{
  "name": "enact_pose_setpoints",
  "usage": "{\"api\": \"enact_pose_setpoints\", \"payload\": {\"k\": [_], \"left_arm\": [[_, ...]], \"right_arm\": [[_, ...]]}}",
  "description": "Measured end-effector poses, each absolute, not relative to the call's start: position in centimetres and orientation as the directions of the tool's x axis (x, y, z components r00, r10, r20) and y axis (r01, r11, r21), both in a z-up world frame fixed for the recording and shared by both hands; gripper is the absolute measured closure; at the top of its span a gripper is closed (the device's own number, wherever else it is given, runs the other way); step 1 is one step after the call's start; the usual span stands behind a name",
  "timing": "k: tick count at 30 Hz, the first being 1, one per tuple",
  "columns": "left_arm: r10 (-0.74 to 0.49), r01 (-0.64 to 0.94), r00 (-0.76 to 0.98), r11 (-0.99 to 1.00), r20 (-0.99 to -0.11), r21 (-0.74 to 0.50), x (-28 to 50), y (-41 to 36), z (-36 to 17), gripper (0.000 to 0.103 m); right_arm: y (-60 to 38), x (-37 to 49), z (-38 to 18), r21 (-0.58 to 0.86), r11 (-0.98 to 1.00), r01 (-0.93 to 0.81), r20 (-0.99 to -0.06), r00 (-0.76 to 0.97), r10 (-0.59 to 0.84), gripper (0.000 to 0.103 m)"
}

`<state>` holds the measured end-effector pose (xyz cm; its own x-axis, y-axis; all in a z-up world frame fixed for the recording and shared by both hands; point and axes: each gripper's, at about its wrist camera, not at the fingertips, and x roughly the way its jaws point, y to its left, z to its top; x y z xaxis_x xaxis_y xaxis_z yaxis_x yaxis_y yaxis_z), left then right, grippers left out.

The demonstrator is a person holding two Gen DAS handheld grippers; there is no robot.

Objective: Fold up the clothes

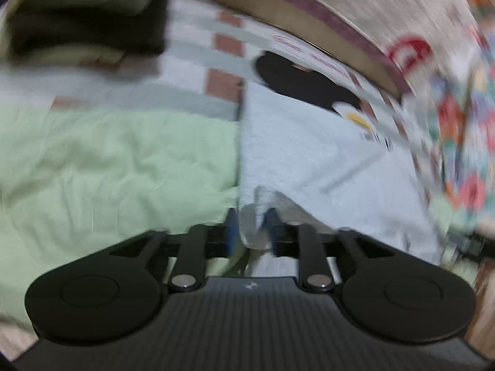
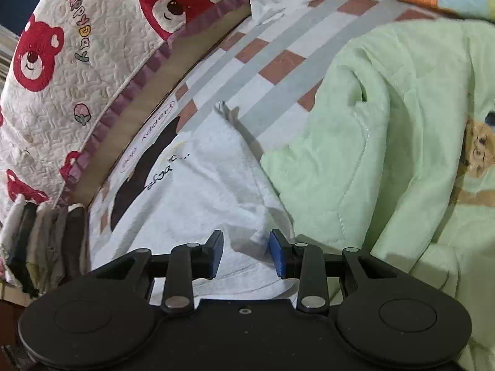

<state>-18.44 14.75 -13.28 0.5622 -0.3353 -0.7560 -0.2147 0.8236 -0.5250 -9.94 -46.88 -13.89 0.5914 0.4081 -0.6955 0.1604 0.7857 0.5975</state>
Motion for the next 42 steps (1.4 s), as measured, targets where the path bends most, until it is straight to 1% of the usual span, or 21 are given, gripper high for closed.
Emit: {"api": "enact_pose_setpoints", "payload": {"k": [3, 4, 7, 10, 14, 15, 16, 17, 21, 24, 26, 28, 29, 31, 33, 34, 35, 36, 38, 41, 42], "left_arm": [[-0.317, -0.341, 0.568, 0.749, -0.760, -0.568, -18.9, 15.6, -14.5, 0.058], [-0.305, -0.353, 0.580, 0.742, -0.756, -0.570, -19.1, 15.5, -14.6, 0.058], [-0.312, -0.332, 0.634, 0.716, -0.707, -0.614, -19.2, 15.1, -14.1, 0.057], [-0.350, -0.303, 0.661, 0.685, -0.664, -0.663, -19.0, 14.9, -14.0, 0.057], [-0.356, -0.286, 0.671, 0.685, -0.650, -0.670, -19.0, 14.6, -13.7, 0.056], [-0.356, -0.287, 0.672, 0.683, -0.649, -0.671, -19.0, 14.7, -13.6, 0.056], [-0.351, -0.290, 0.671, 0.686, -0.653, -0.667, -19.0, 14.6, -13.5, 0.056], [-0.345, -0.294, 0.668, 0.692, -0.659, -0.660, -19.1, 14.6, -13.5, 0.056], [-0.333, -0.309, 0.643, 0.711, -0.689, -0.631, -19.4, 14.2, -13.6, 0.052], [-0.342, -0.343, 0.628, 0.685, -0.699, -0.643, -19.8, 13.9, -14.4, 0.052], [-0.339, -0.349, 0.628, 0.682, -0.700, -0.643, -19.6, 13.4, -14.7, 0.051], [-0.331, -0.353, 0.621, 0.691, -0.711, -0.630, -19.2, 12.8, -15.0, 0.040], [-0.313, -0.365, 0.601, 0.711, -0.736, -0.601, -18.9, 12.5, -15.3, 0.037], [-0.263, -0.396, 0.551, 0.753, -0.792, -0.526, -18.4, 11.9, -16.0, 0.037], [-0.245, -0.388, 0.556, 0.769, -0.794, -0.509, -18.7, 11.7, -16.0, 0.041], [-0.239, -0.380, 0.565, 0.774, -0.790, -0.506, -18.9, 11.5, -15.9, 0.060], [-0.230, -0.367, 0.574, 0.785, -0.786, -0.498, -19.1, 11.4, -15.6, 0.075], [-0.220, -0.351, 0.585, 0.799, -0.781, -0.488, -19.2, 11.2, -15.2, 0.085], [-0.205, -0.344, 0.596, 0.808, -0.776, -0.478, -19.3, 11.3, -14.8, 0.087], [-0.224, -0.347, 0.628, 0.776, -0.745, -0.526, -19.4, 12.6, -14.3, 0.094], [-0.229, -0.336, 0.639, 0.775, -0.734, -0.534, -19.6, 12.8, -13.8, 0.095]], "right_arm": [[-46.8, -10.4, -13.5, 0.546, 0.821, 0.170, -0.724, 0.588, 0.360, 0.063], [-46.8, -10.8, -13.3, 0.537, 0.826, 0.170, -0.727, 0.589, 0.352, 0.061], [-46.5, -11.4, -12.7, 0.507, 0.851, 0.137, -0.739, 0.577, 0.348, 0.054], [-45.1, -11.8, -12.2, 0.386, 0.921, 0.060, -0.770, 0.570, 0.286, 0.052], [-44.2, -11.7, -13.1, 0.257, 0.966, 0.026, -0.790, 0.581, 0.194, 0.051], [-44.3, -11.7, -13.4, 0.255, 0.967, 0.019, -0.778, 0.598, 0.193, 0.054], [-44.3, -11.8, -13.7, 0.253, 0.967, 0.012, -0.765, 0.614, 0.193, 0.085], [-44.4, -11.8, -13.8, 0.257, 0.966, 0.004, -0.748, 0.634, 0.196, 0.099], [-46.0, -13.2, -11.6, 0.365, 0.931, 0.000, -0.608, 0.758, 0.238, 0.100], [-46.2, -13.3, -11.2, 0.313, 0.950, -0.018, -0.620, 0.753, 0.219, 0.100], [-46.3, -13.4, -11.3, 0.329, 0.944, -0.012, -0.617, 0.754, 0.225, 0.100], [-46.0, -13.2, -11.6, 0.342, 0.940, -0.006, -0.613, 0.757, 0.228, 0.100], [-45.9, -12.9, -11.7, 0.345, 0.939, -0.003, -0.613, 0.757, 0.228, 0.100], [-45.5, -12.3, -11.8, 0.347, 0.938, -0.002, -0.609, 0.760, 0.227, 0.100], [-45.5, -11.8, -11.6, 0.353, 0.935, -0.004, -0.595, 0.771, 0.228, 0.100], [-45.5, -11.7, -11.4, 0.355, 0.935, -0.005, -0.588, 0.776, 0.227, 0.100], [-45.5, -11.6, -11.2, 0.354, 0.935, -0.006, -0.583, 0.780, 0.226, 0.100], [-45.6, -11.5, -11.1, 0.350, 0.937, -0.008, -0.582, 0.782, 0.224, 0.100], [-45.9, -11.5, -10.7, 0.348, 0.938, -0.010, -0.579, 0.785, 0.223, 0.100], [-46.3, -11.4, -9.8, 0.357, 0.934, -0.017, -0.570, 0.788, 0.232, 0.100], [-46.4, -11.4, -9.3, 0.364, 0.931, -0.023, -0.564, 0.790, 0.240, 0.100]]}}
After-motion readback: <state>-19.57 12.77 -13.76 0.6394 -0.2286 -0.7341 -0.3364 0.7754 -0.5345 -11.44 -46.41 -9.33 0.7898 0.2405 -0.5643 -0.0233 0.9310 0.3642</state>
